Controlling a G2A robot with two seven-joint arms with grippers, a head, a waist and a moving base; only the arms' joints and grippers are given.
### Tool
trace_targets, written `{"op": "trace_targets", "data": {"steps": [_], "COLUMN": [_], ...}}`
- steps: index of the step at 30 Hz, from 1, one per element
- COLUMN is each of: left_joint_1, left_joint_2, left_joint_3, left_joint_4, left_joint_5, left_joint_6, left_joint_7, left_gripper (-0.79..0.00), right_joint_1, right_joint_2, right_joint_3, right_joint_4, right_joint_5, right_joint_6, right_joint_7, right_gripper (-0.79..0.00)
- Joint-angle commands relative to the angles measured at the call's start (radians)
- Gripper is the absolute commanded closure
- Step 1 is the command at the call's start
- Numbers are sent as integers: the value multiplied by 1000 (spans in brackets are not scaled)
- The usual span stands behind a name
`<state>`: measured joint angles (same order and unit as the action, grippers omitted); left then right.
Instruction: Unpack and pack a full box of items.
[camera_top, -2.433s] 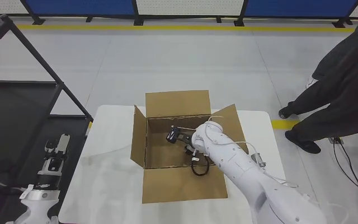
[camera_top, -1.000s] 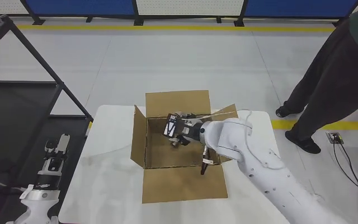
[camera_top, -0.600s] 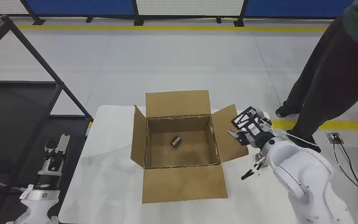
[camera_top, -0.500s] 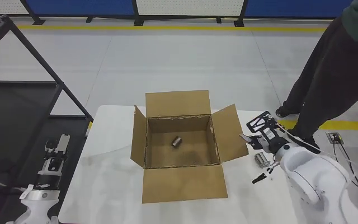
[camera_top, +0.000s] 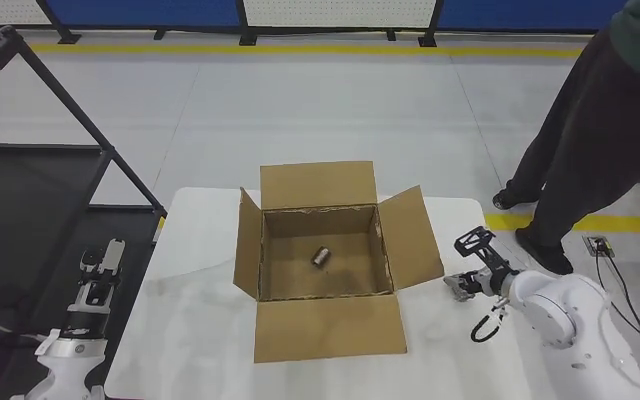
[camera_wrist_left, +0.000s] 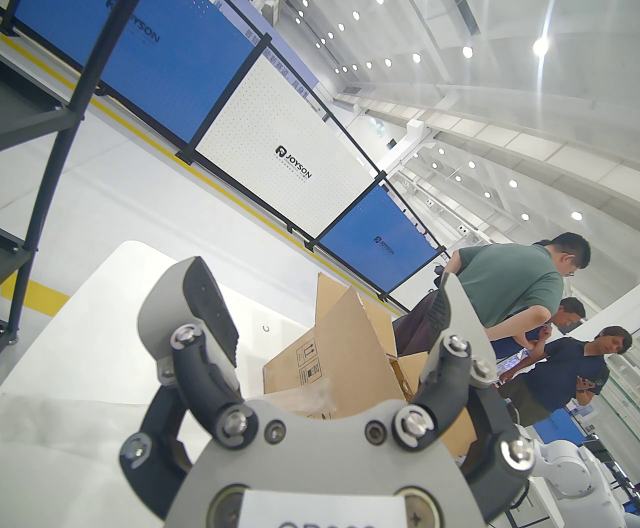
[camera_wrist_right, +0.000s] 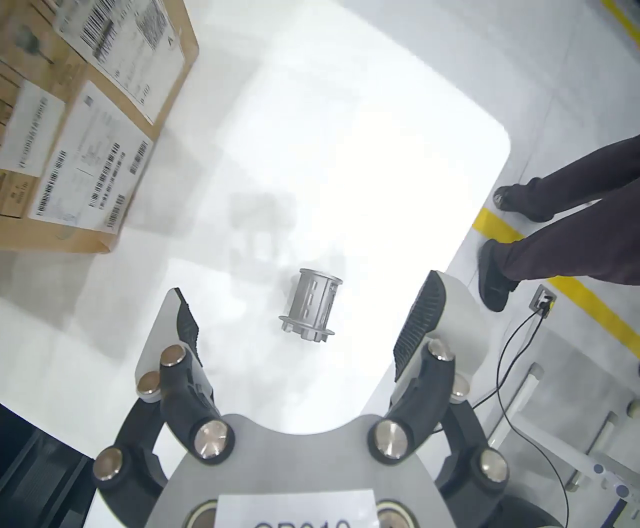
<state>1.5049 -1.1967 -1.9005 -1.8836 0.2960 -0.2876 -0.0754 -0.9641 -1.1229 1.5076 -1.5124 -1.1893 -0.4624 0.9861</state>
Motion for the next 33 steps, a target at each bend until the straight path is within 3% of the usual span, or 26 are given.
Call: {"op": "trace_targets", "data": {"steps": [1,6,13,23,25,26,28,29,33], "left_joint_1": [0,0,0,0,0,0,0,0,0], "left_joint_2": [0,0,0,0,0,0,0,0,0], "left_joint_3": [0,0,0,0,0,0,0,0,0], "left_joint_4": [0,0,0,0,0,0,0,0,0], "left_joint_5": [0,0,0,0,0,0,0,0,0], "left_joint_6": [0,0,0,0,0,0,0,0,0], "left_joint_7": [0,0,0,0,0,0,0,0,0], "left_gripper": [-785,-785,-785,-785,-785,-785,-785,-785,-785], "right_joint_1": [44,130,200,280,292,299,309,312,317], "right_joint_2": [-3,-8,-13,-22,-24,-25,-26,-26,-21], "right_joint_3": [-36,-95,-143,-211,-223,-229,-236,-237,-228], "right_joint_4": [68,208,341,481,503,512,528,533,534], "right_joint_5": [-4,12,19,16,16,16,19,19,20], "right_joint_6": [3,-7,-5,14,24,29,29,30,35], "right_joint_7": [16,74,66,95,98,101,90,85,58], "right_gripper": [-785,-785,-782,-680,-594,-379,-179,-28,0]}}
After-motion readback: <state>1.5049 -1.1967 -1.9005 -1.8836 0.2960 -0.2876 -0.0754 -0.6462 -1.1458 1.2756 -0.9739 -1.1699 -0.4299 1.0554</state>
